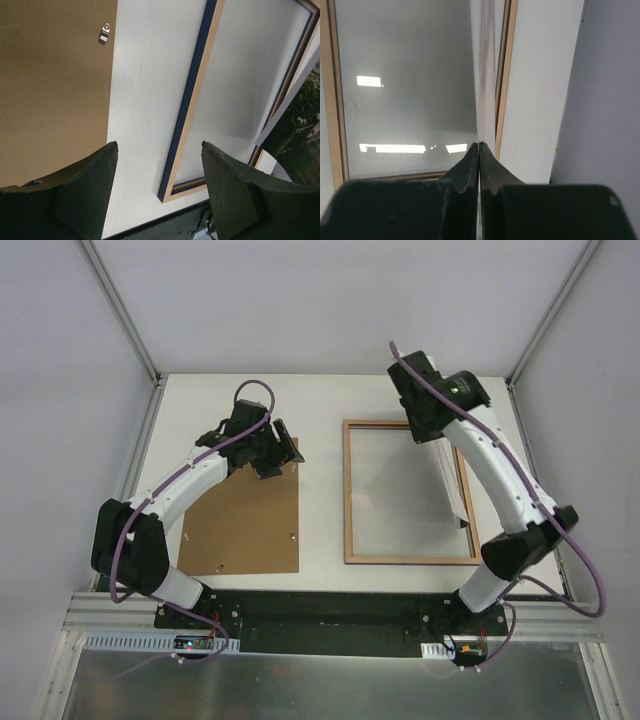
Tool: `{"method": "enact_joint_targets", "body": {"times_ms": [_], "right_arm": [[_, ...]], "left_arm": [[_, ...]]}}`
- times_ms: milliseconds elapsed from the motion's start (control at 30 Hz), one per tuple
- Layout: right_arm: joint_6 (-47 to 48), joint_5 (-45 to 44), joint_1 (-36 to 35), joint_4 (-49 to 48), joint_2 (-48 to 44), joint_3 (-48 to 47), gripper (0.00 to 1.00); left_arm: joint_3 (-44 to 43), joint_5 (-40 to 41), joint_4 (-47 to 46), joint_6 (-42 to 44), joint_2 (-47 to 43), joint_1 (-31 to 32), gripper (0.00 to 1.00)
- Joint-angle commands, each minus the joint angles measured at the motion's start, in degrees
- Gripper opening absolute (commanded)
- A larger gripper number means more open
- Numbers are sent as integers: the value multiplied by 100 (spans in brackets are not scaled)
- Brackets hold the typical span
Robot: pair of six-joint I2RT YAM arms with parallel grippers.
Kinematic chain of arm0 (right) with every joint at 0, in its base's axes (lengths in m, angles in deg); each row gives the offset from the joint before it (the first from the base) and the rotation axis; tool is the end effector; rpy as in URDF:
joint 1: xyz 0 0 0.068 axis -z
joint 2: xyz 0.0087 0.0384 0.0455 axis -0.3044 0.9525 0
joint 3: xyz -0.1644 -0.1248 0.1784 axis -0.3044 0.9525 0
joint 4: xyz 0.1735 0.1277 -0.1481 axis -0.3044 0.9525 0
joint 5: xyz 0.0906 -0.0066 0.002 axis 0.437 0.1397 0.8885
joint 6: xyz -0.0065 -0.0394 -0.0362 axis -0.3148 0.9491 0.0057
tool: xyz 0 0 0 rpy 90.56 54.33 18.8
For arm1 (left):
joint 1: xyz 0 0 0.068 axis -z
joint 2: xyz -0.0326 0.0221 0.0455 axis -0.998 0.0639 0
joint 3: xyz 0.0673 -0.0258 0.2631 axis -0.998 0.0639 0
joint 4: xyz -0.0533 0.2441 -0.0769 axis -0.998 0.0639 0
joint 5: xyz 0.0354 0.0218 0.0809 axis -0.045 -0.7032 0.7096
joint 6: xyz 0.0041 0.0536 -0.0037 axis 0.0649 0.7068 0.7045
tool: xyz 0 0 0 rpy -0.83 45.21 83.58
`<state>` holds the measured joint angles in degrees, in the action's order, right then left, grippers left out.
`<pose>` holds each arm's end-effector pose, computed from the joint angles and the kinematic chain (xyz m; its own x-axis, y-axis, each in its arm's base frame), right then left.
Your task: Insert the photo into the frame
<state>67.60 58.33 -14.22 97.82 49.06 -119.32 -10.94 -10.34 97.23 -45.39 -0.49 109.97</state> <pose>0.2605 0.1409 0.4340 -0.6754 -0.5026 -0.5396 -0.2577 0.8465 -0.4658 0.2987 -0.1384 0.2772 -0.7973 -0.4377 -0.4156 -0.0825 0.7611 -0.6433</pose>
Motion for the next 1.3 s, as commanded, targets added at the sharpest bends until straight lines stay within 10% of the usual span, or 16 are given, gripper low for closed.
{"method": "enact_joint_targets", "body": {"times_ms": [0, 633, 967, 1267], "right_arm": [[83, -551, -163, 1019, 825, -355, 1], [-453, 573, -690, 457, 2734, -1032, 8], [-682, 1311, -682, -413, 2472, -487, 56], [-541, 3384, 47, -2424, 48, 1690, 80]], "left_arm": [[-132, 100, -25, 154, 66, 1, 68], [-158, -84, 80, 259, 514, -290, 70], [-88, -479, -419, -12, 1006, -263, 72], [746, -1244, -2861, -970, 1621, -140, 73]]}}
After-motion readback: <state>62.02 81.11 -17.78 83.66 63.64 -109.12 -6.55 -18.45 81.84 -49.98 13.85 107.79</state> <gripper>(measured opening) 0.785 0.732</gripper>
